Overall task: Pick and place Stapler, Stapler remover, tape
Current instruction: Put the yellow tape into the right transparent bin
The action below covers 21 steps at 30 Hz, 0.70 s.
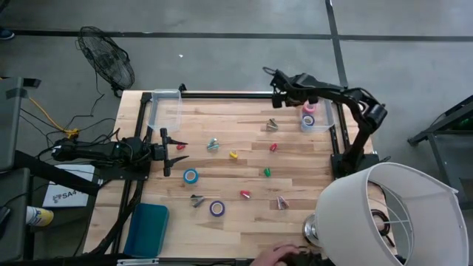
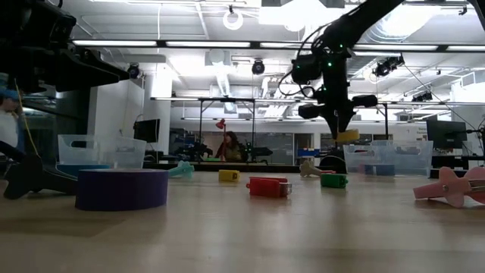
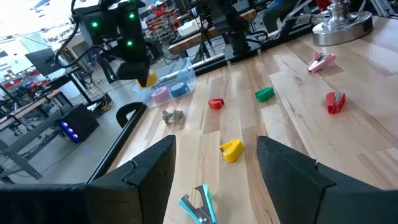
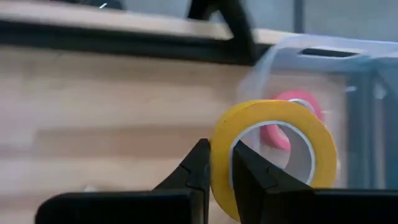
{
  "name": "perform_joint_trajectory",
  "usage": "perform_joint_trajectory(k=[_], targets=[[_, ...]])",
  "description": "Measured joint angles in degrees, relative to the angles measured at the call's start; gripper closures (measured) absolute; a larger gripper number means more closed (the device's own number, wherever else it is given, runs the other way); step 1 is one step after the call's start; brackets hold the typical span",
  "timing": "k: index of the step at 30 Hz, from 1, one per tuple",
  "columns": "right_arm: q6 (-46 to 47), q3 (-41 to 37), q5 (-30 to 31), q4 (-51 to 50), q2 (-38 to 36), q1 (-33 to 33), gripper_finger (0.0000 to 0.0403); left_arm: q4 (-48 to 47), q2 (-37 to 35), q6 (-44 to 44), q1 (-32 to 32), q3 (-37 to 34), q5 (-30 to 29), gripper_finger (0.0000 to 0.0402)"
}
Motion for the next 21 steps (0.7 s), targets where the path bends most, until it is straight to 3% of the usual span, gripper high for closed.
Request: perform_joint_trajectory(k=[6,13,21], targets=[[6.2,-0.1,3.0,-0.5,0.0,-2.5,0.0371,0.0,0.0,0.0,0.0,0.0,0.0,0.0181],[15.6,-3.7,2.3,1.6,0.0,-4.9,0.037,0.0,0.0,0.0,0.0,0.0,0.0,0.0181],[18.1,-4.7,3.0,3.0,0.0,-7.5,0.0366,0.0,0.0,0.0,0.0,0.0,0.0,0.0181]])
